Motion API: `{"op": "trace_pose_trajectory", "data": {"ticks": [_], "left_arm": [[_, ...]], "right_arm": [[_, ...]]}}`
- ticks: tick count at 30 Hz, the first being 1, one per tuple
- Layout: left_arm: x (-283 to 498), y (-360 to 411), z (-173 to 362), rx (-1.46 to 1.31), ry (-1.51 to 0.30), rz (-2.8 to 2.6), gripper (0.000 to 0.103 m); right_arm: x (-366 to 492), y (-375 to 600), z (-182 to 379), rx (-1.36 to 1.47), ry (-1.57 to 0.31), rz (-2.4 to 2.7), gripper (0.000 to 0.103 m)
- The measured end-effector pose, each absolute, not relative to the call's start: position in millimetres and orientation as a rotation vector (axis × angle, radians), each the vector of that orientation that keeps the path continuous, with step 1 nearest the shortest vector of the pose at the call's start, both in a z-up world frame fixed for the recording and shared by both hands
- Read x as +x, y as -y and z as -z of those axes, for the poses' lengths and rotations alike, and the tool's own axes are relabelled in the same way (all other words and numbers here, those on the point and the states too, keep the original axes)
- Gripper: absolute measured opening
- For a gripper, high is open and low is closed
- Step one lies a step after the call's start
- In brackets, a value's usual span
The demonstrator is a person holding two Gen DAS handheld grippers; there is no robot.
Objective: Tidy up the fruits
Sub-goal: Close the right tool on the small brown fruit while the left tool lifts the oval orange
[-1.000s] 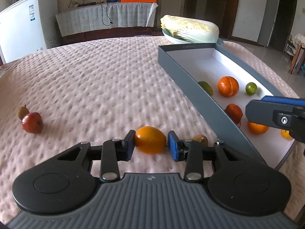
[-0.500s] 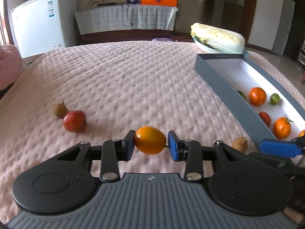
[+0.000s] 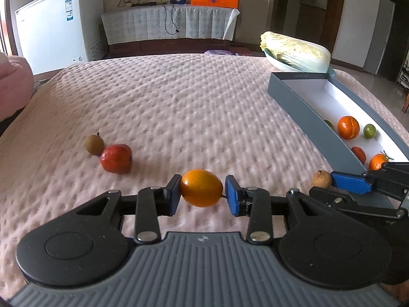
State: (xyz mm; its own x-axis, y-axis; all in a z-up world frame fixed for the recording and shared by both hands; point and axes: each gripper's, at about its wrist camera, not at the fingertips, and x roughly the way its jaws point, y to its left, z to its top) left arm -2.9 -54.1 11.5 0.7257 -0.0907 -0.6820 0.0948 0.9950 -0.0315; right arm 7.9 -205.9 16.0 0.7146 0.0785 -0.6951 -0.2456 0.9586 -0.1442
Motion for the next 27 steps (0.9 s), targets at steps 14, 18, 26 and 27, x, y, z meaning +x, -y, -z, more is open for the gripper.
{"op": "trace_pose_trajectory", "data": {"ticks": [14, 18, 26, 27], "left_arm": [[-3.7, 47.7, -14.2, 0.008, -0.748, 0.075, 0.043], [-4.8, 56.8, -17.4, 0.009, -0.739, 0.083, 0.043], [-6.3, 79.5, -20.7, 0.025, -0.727, 0.108, 0.043], [-7.1, 81.4, -22.0, 0.025, -0.721, 0.114, 0.043]], "right_arm": [[-4.5, 228.4, -43.9, -0.016, -0.721, -0.297, 0.025], [-6.8, 236.9, -51.5, 0.023, -0.704, -0.315, 0.025], [-14.5, 259.0, -69.3, 0.091, -0.650, -0.320, 0.025], [-15.4, 264.0, -72.1, 0.101, -0.640, -0.314, 0.025]]}}
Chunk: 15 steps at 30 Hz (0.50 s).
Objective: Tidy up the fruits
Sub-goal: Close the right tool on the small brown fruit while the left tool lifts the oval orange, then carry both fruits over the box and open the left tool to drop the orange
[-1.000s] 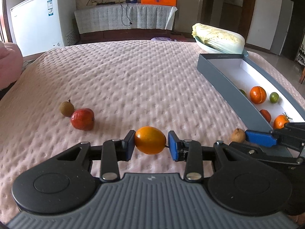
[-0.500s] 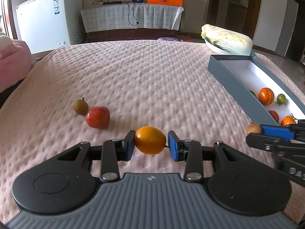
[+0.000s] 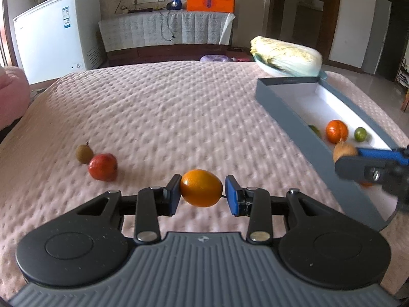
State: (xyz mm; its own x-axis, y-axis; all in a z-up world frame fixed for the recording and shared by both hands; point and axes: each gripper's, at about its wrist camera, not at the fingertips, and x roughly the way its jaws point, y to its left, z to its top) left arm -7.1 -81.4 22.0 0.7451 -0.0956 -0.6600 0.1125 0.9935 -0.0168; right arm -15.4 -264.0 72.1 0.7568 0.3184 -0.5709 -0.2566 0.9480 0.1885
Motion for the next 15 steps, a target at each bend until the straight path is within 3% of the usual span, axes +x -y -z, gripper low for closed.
{"op": "trace_pose_trajectory", "data": {"ticks": [15], "left_arm": [[2.5, 148.6, -61.6, 0.076, -0.633, 0.241, 0.043]], "right_arm": [[-12.7, 326.9, -78.0, 0.146, -0.631, -0.138, 0.025]]}}
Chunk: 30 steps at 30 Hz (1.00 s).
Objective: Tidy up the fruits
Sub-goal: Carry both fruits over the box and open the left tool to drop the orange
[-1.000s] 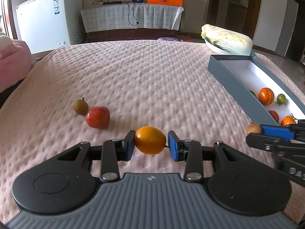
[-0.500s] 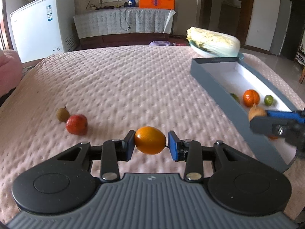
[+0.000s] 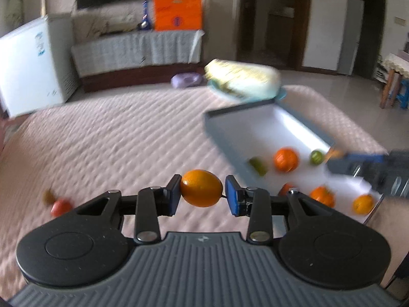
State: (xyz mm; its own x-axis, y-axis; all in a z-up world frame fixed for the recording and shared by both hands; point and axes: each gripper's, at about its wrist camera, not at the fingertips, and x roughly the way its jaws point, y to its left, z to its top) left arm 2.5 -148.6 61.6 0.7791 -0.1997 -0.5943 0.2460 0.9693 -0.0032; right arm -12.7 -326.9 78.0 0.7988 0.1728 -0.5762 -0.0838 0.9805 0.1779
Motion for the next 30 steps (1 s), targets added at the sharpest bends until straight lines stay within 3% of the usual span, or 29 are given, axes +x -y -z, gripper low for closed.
{"op": "trace_pose_trajectory", "data": {"ticks": [8, 21, 24, 30], "left_arm": [[37.7, 229.0, -82.7, 0.107, -0.594, 0.337, 0.043], [85.5, 285.6, -49.6, 0.138, -0.672, 0.380, 0.044], [83.7, 279.9, -53.3, 0.143, -0.656, 0.366, 0.065], [67.2, 256.7, -73.2, 0.129, -0.602, 0.358, 0.068]], "right_arm": [[-7.5, 327.9, -68.6, 0.135, -0.679, -0.109, 0.025], [5.3, 347.3, -50.7, 0.172, -0.756, -0.042, 0.025], [6.7, 347.3, -49.3, 0.162, -0.764, -0.037, 0.025], [11.3, 343.3, -46.8, 0.144, -0.769, -0.008, 0.027]]}}
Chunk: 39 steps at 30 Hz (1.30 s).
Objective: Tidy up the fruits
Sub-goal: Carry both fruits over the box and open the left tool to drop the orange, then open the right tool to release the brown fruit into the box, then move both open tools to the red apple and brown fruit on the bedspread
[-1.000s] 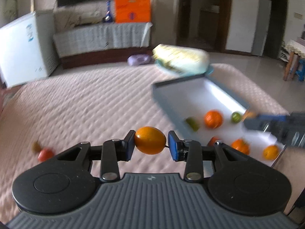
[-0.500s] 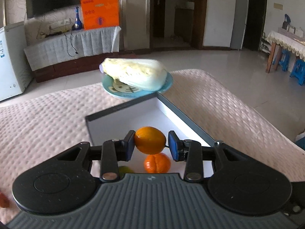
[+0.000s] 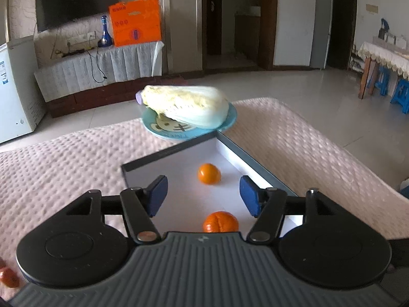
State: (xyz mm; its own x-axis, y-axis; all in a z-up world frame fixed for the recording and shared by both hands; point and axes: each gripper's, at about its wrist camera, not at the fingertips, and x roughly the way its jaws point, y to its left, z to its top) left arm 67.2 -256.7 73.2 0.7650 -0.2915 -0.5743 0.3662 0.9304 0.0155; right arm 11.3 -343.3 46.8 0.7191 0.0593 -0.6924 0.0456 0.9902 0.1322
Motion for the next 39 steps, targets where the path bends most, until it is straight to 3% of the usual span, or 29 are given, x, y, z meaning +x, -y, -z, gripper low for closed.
{"op": "trace_pose_trajectory", "data": {"ticks": [3, 9, 22, 39], "left_arm": [[52.2, 236.7, -81.8, 0.120, -0.587, 0.337, 0.068], [10.0, 181.3, -92.0, 0.097, -0.564, 0.300, 0.071], [-34.0, 46.3, -64.9, 0.023, -0.595, 0.067, 0.071], [-26.0, -64.6, -39.7, 0.007, -0.641, -0.106, 0.071]], "right_arm": [[15.3, 341.2, -46.3, 0.119, -0.765, 0.010, 0.028], [14.1, 341.8, -55.3, 0.122, -0.705, 0.063, 0.056], [4.0, 283.0, -85.5, 0.127, -0.476, -0.150, 0.057], [37.5, 159.8, -53.6, 0.088, -0.582, -0.409, 0.057]]}}
